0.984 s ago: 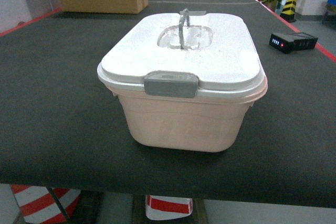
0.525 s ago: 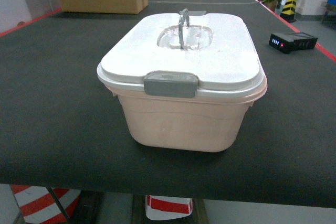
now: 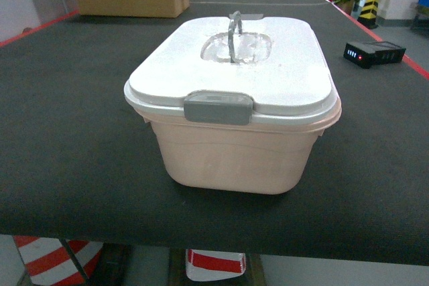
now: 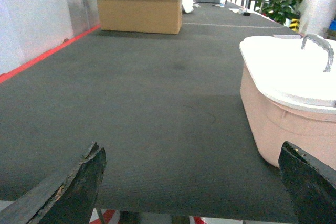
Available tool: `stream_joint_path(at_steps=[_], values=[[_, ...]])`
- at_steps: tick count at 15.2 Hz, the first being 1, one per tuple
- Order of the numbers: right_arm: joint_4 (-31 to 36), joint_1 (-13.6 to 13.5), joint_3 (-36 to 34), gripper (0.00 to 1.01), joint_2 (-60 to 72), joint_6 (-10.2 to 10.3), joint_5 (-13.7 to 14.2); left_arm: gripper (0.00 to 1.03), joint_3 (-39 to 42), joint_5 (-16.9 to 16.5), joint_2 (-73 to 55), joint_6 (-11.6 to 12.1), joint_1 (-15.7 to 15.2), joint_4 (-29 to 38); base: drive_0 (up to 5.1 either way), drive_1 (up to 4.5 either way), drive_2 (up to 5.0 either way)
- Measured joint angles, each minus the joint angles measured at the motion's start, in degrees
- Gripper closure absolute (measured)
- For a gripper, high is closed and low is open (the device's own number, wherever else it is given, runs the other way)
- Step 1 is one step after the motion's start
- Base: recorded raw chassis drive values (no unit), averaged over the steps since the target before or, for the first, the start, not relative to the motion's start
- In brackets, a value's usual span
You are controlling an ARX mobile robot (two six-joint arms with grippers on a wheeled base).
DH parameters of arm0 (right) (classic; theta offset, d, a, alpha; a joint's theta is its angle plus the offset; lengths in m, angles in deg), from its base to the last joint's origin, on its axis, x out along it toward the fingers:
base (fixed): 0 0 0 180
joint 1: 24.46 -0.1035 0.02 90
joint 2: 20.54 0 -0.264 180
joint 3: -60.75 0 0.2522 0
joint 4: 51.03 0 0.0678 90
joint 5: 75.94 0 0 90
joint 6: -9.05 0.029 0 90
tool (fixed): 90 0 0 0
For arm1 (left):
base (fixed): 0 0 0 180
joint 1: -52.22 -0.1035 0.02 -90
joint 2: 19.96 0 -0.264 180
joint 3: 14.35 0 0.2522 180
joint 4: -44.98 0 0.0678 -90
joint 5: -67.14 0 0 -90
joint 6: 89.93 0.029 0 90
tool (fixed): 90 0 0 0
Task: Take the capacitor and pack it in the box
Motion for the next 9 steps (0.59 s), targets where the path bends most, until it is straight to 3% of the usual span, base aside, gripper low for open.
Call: stream_joint_path(at_steps=[9], values=[[0.0,0.0,0.0,0.03,0.0,0.0,0.0,0.05,0.0,0.0,0.0,0.0,0.0,0.0,0.0,0.00,0.0]])
